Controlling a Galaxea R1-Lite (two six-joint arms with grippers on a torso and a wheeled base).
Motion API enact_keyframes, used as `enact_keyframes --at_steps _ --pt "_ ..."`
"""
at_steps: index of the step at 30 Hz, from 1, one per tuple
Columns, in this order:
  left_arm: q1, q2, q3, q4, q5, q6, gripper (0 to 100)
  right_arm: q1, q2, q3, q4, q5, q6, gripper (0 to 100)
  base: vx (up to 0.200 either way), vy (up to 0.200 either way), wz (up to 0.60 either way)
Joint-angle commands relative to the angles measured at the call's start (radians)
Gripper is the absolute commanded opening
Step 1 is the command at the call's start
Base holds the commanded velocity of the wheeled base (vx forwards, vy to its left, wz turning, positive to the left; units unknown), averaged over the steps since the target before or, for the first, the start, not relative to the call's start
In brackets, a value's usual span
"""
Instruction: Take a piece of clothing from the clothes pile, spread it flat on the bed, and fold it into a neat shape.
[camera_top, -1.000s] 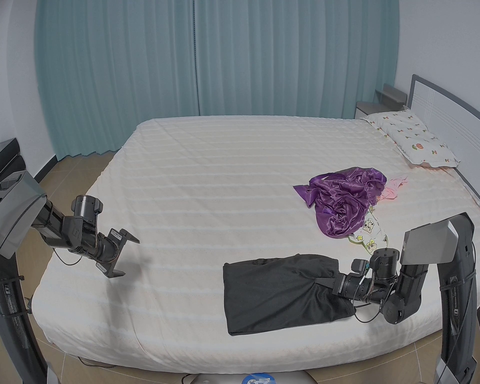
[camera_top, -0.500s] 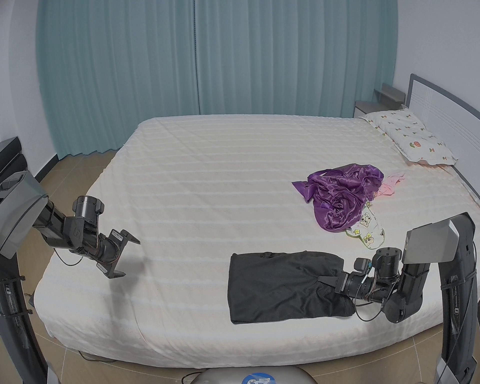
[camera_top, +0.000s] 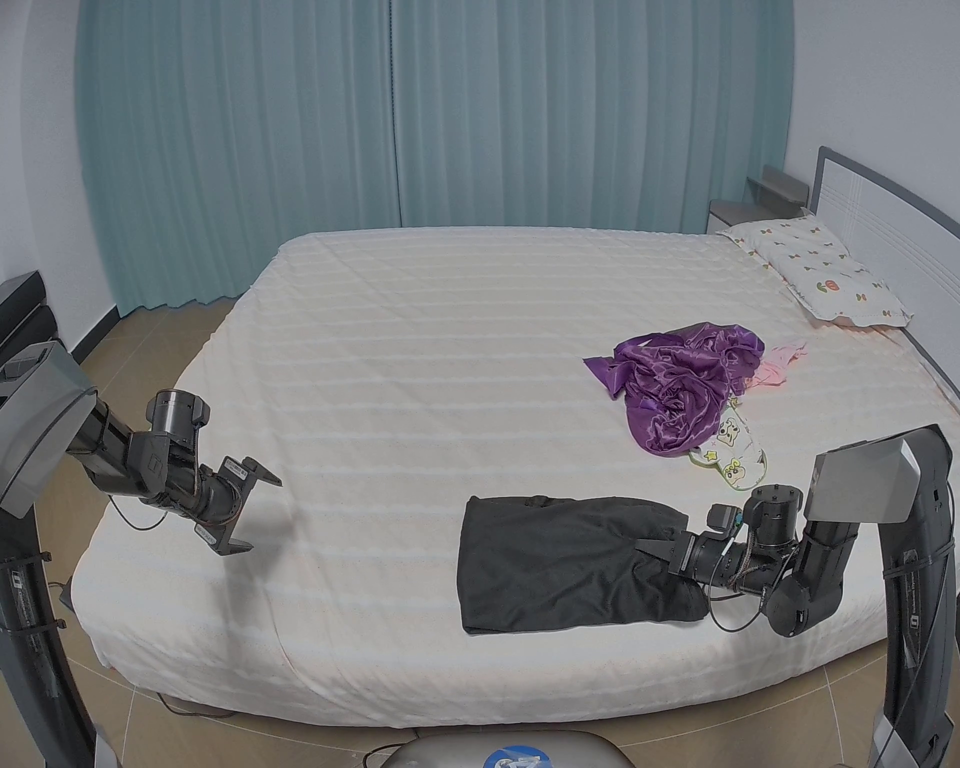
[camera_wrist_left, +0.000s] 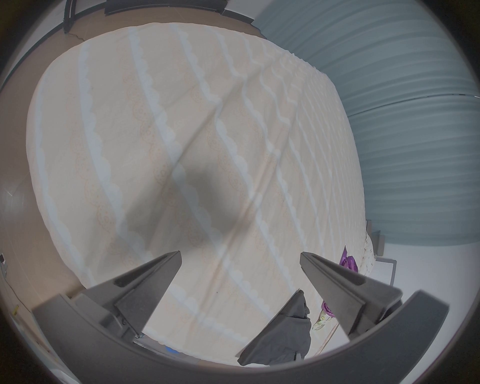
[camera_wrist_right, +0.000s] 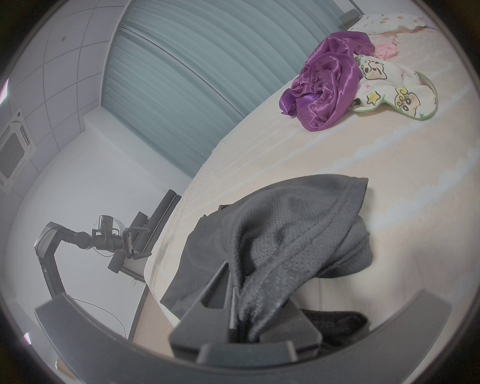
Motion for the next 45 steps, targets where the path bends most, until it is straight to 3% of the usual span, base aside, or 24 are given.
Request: enact_keyframes --at_steps 1,9,45 --pt "-0.001 0.002 0.000 0.000 0.000 0.001 100 -0.030 -0.048 -0.025 0.066 0.002 -0.003 0 0.000 -0.200 0.00" --pt "-0.001 0.002 0.000 0.000 0.000 0.001 100 -0.069 -0.047 -0.028 0.115 0.002 -0.045 0 0.000 -0.200 0.00" --pt "-0.001 0.002 0.000 0.000 0.000 0.004 100 -0.100 -0.061 -0.004 0.116 0.002 -0.046 0 0.000 -0.200 0.00"
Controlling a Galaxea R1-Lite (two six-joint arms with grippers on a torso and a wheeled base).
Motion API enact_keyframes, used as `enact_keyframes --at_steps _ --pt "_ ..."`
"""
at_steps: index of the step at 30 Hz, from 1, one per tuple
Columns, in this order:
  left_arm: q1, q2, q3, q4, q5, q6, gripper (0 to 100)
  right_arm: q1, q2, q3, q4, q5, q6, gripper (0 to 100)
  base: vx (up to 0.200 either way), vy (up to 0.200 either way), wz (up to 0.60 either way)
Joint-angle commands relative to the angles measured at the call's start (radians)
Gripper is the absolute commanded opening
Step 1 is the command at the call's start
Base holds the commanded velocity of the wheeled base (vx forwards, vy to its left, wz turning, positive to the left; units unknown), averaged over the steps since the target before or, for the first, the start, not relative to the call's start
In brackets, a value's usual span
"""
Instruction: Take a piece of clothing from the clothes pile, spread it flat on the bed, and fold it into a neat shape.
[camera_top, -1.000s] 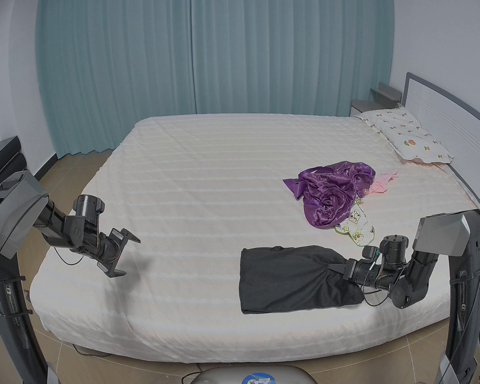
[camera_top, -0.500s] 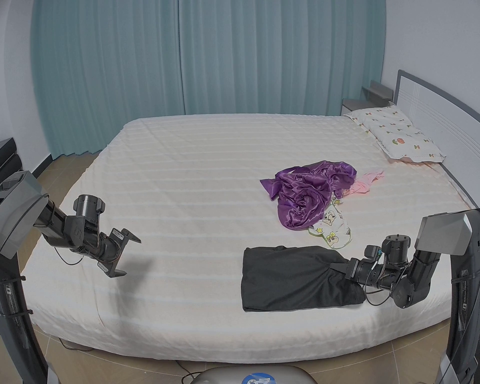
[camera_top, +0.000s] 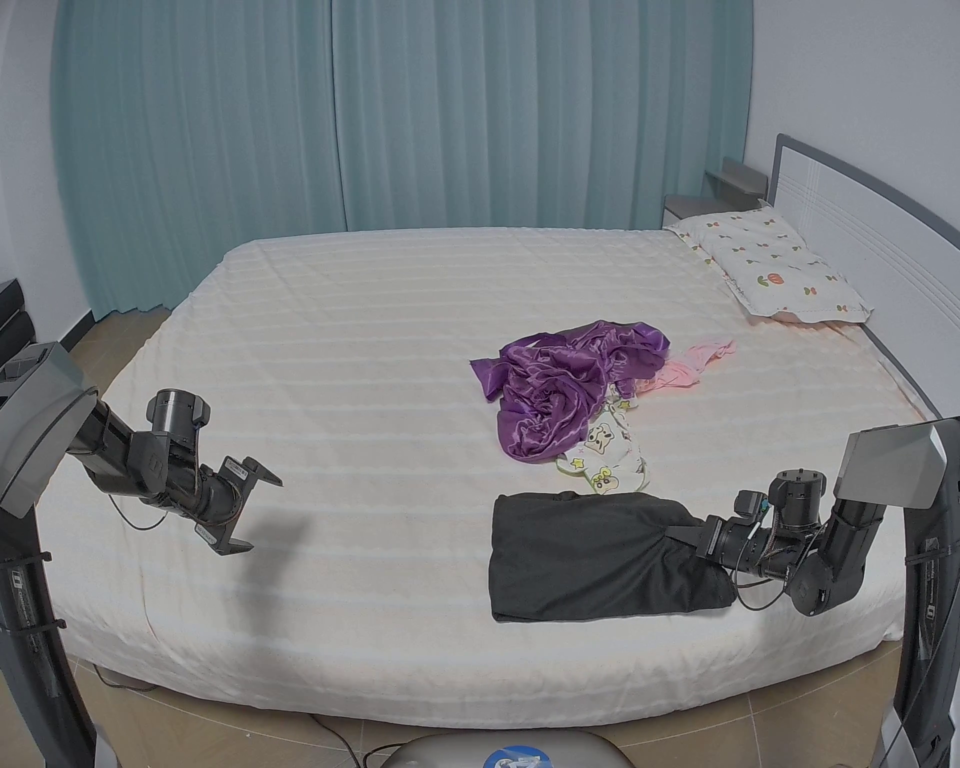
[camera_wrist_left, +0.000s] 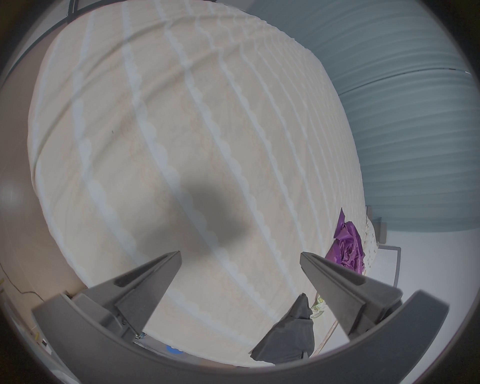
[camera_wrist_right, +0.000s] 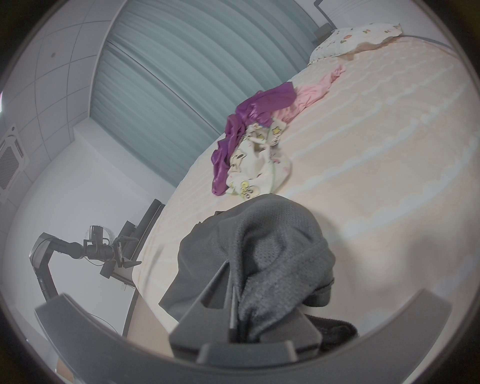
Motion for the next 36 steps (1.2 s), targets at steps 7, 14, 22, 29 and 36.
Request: enact_keyframes --at_steps 7,14,22,29,36 --pt "0.000 0.001 0.000 -0.001 0.000 0.000 100 -0.016 -0.002 0.001 0.000 0.001 0.000 0 0.000 -0.200 0.00" --pt "0.000 0.001 0.001 -0.001 0.000 -0.001 100 -0.026 -0.002 -0.001 0.000 0.001 0.000 0 0.000 -0.200 0.00" --pt "0.000 0.001 0.000 -0.001 0.000 -0.001 100 -0.040 0.006 -0.004 0.000 0.001 -0.001 0 0.000 -0.200 0.00" --pt "0.000 0.001 0.000 -0.001 0.000 -0.001 100 -0.040 0.006 -0.007 0.000 0.001 -0.006 0 0.000 -0.200 0.00" --pt "0.000 0.001 0.000 -0.001 0.000 -0.001 100 -0.025 0.023 -0.025 0.003 0.001 -0.007 100 0.000 -0.200 0.00"
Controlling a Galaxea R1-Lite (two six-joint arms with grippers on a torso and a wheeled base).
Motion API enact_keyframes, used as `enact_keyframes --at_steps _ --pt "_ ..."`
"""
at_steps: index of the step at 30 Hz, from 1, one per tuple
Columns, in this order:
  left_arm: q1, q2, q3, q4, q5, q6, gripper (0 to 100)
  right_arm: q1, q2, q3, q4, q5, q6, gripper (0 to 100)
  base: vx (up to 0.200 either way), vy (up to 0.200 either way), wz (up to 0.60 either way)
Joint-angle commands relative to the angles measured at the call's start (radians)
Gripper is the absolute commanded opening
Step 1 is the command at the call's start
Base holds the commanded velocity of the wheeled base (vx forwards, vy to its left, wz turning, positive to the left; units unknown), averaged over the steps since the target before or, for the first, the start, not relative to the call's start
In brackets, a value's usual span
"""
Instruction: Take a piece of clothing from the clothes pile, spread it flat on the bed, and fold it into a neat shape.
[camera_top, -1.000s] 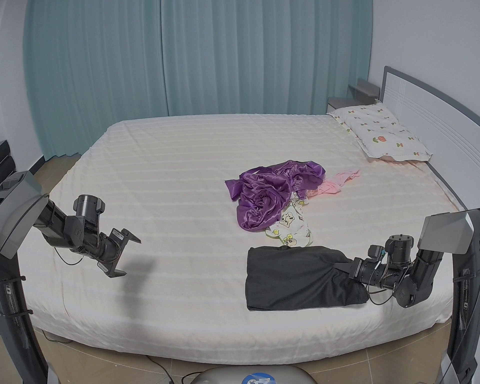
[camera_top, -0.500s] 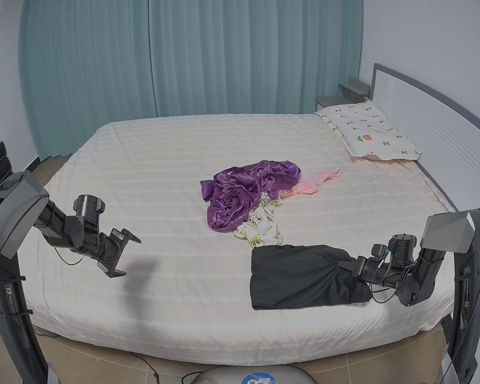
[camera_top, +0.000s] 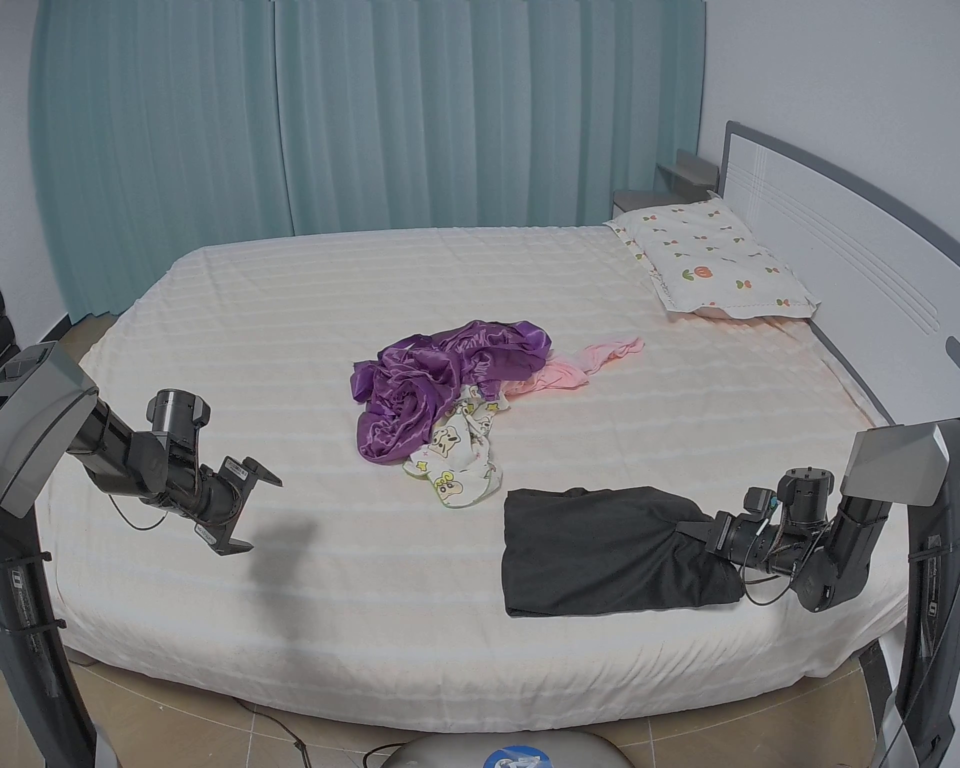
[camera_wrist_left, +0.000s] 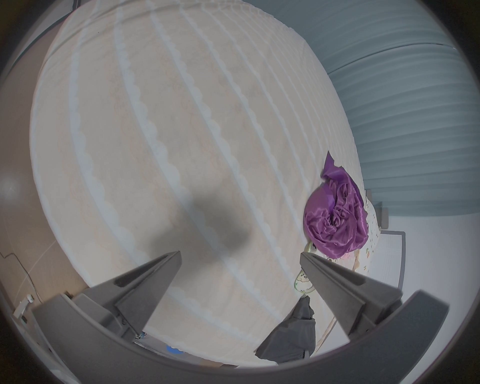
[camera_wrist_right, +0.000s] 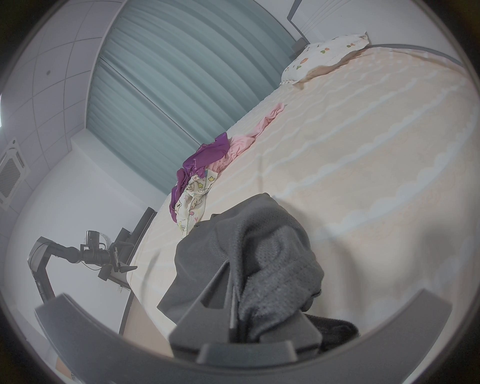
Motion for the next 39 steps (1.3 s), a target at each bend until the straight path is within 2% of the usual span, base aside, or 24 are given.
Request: enact_keyframes --at_steps 1,5,13,20,24,28,33,34,39 --pt "0.000 0.001 0.000 -0.002 0.000 0.000 100 0.017 0.028 -0.025 0.003 -0.001 0.001 100 0.000 -0.200 0.00" --pt "0.000 0.001 0.000 -0.002 0.000 0.000 100 0.020 0.030 -0.037 0.003 -0.001 0.000 100 0.000 0.000 0.00" --pt "0.000 0.003 0.000 -0.002 0.000 0.000 100 -0.024 0.002 -0.022 0.013 -0.009 0.001 100 0.000 0.000 0.00" --pt "0.000 0.003 0.000 -0.002 0.004 0.000 100 -0.018 0.008 -0.048 0.085 -0.065 0.014 100 0.000 0.000 0.00" --pt "0.000 0.003 -0.003 -0.002 0.023 -0.019 100 0.019 0.014 -0.083 0.148 -0.101 0.061 100 0.000 0.000 0.00" --pt "0.000 0.003 -0.005 -0.004 0.024 -0.019 100 0.037 0.014 -0.088 0.152 -0.104 0.141 100 0.000 0.000 0.00" --pt "-0.001 0.003 -0.005 -0.004 0.026 -0.019 100 0.037 0.011 -0.107 0.175 -0.105 0.195 100 0.120 0.000 0.00" --pt "0.000 0.003 -0.003 -0.004 0.026 -0.019 100 0.037 0.008 -0.107 0.184 -0.107 0.198 0 0.000 0.000 0.00" --pt "0.000 0.003 -0.005 -0.004 0.026 -0.017 100 0.037 0.004 -0.109 0.206 -0.105 0.199 0 0.000 0.000 0.00"
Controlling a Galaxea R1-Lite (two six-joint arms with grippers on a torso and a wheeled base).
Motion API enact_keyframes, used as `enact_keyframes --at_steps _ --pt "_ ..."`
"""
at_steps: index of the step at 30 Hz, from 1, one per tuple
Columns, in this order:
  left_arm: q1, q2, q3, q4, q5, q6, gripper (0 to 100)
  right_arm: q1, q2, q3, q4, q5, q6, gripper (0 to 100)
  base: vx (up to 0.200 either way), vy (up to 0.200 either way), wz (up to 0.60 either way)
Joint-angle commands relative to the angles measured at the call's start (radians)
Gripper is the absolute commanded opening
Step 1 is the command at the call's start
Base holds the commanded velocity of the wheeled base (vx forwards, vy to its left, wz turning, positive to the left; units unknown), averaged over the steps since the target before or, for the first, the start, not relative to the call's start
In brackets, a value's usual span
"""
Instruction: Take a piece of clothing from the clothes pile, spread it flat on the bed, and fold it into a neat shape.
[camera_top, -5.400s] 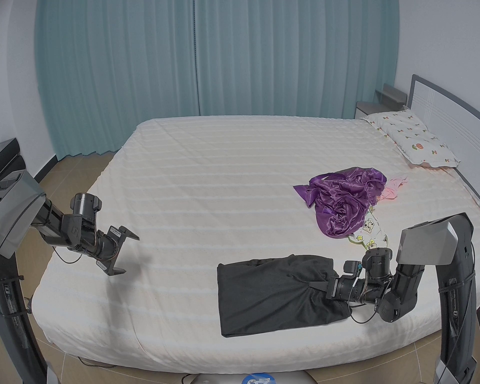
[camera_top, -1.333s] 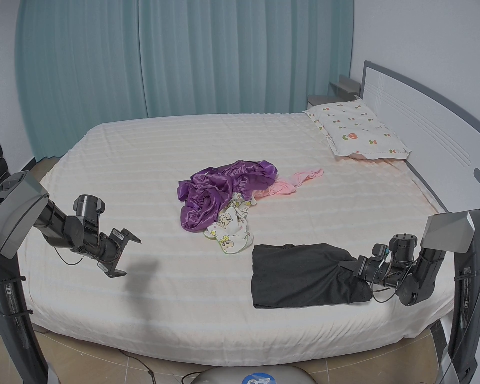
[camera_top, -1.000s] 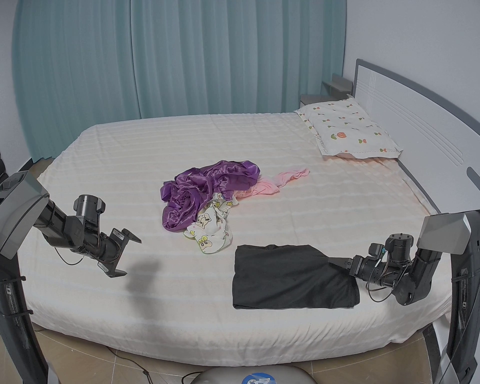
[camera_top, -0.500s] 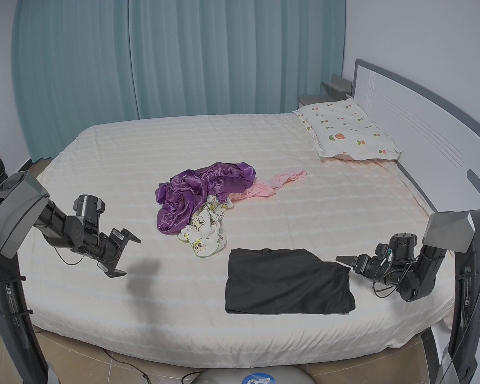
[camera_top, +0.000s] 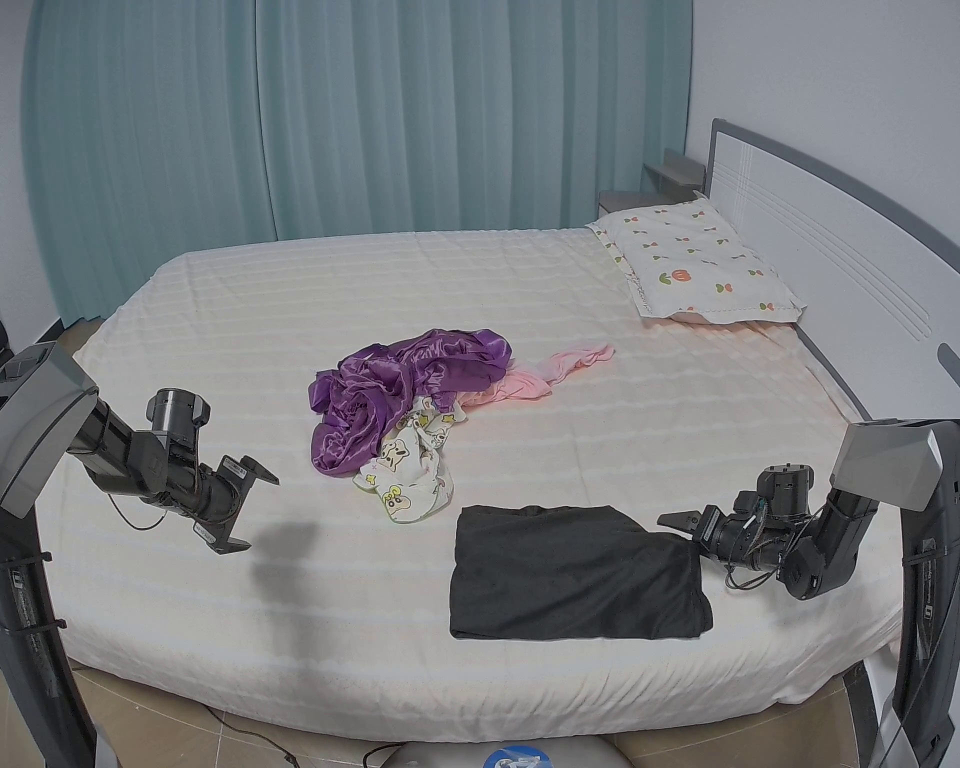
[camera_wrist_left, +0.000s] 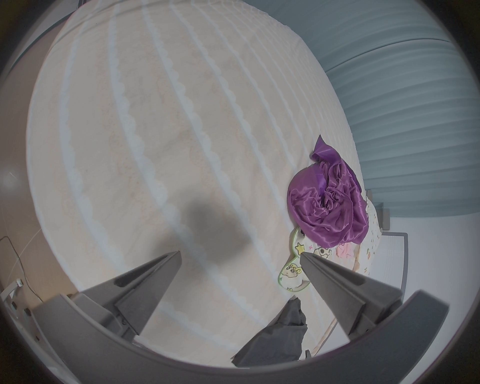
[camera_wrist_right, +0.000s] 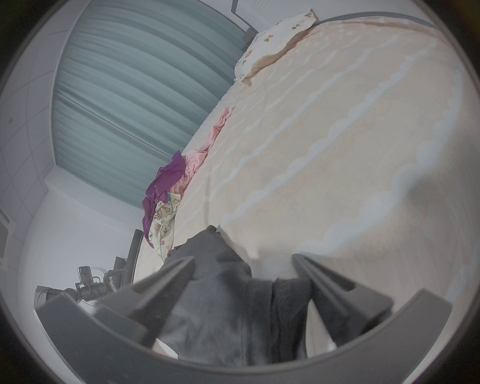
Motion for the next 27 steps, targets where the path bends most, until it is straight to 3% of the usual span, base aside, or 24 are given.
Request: enact_keyframes --at_steps 1,21,22,27 --pt "0.001 0.001 0.000 0.000 0.000 0.001 100 0.001 -0.004 -0.003 0.003 0.001 0.000 0 0.000 0.000 0.00" --pt "0.001 0.005 0.000 0.000 0.000 0.001 100 -0.020 -0.056 0.073 0.003 -0.042 0.000 0 0.000 0.000 0.00" --pt "0.001 0.005 0.000 0.000 0.000 0.001 100 -0.019 -0.056 0.081 0.003 -0.042 0.000 100 0.000 0.000 0.00" --pt "0.000 0.005 0.000 0.000 0.000 0.001 100 -0.019 -0.059 0.100 0.006 -0.058 0.003 100 0.000 0.000 0.00"
